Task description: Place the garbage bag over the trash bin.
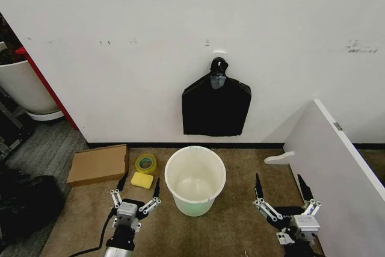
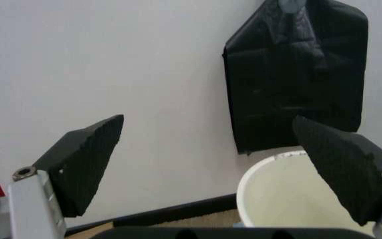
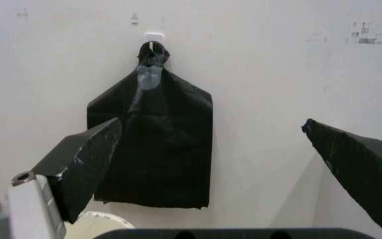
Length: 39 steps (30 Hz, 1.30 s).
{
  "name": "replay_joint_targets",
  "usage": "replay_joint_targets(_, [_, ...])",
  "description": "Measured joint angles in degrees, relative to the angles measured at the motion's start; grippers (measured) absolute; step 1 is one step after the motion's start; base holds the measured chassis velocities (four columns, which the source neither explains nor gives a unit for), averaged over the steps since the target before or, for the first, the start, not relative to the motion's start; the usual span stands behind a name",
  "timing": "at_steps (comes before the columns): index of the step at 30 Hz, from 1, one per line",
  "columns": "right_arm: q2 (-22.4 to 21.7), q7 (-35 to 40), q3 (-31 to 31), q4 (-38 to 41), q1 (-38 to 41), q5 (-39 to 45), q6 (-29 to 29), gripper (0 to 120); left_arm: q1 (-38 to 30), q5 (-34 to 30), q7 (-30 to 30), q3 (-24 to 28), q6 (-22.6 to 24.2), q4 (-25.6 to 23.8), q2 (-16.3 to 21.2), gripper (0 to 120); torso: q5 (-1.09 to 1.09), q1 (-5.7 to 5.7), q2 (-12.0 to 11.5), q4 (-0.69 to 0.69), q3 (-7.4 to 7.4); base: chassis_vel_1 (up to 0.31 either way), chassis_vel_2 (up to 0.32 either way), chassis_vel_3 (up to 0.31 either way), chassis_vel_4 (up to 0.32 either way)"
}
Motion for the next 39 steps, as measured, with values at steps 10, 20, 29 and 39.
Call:
replay_joint_targets(10, [-0.81, -0.44, -0.34, -4.95, 6.2, 6.17, -4.58, 100, 1.86, 1.47, -0.4, -1.42, -1.73, 0.69, -0.7, 100, 0.0, 0.0, 0.0, -0.01, 0.0, 0.0, 0.0, 0.0, 0.0])
replay_joint_targets(20, [-10.6, -4.01, -4.28, -7.88, 18.47, 31.82, -18.9, 100, 3.35, 2.1, 0.49, -2.26, -4.95, 2.1, -2.23, 100, 0.0, 0.0, 0.0, 0.0, 0.01, 0.0, 0.0, 0.0, 0.0])
replay_joint_targets(29, [-14.02, -8.42, -2.11, -12.49, 29.42, 53.96, -27.97, 100, -0.22, 0.3, 2.5, -1.41, -6.45, 4.2, -0.47, 100, 0.01, 0.0, 0.0, -0.02, 0.01, 0.0, 0.0, 0.0, 0.0])
replay_joint_targets(39, [-14.89, -11.21, -2.96, -21.25, 46.6, 74.65, -34.76, 100, 0.66, 0.0, 3.76, -1.9, -8.69, 5.03, -1.91, 100, 0.0, 0.0, 0.0, 0.0, 0.01, 0.0, 0.0, 0.0, 0.0])
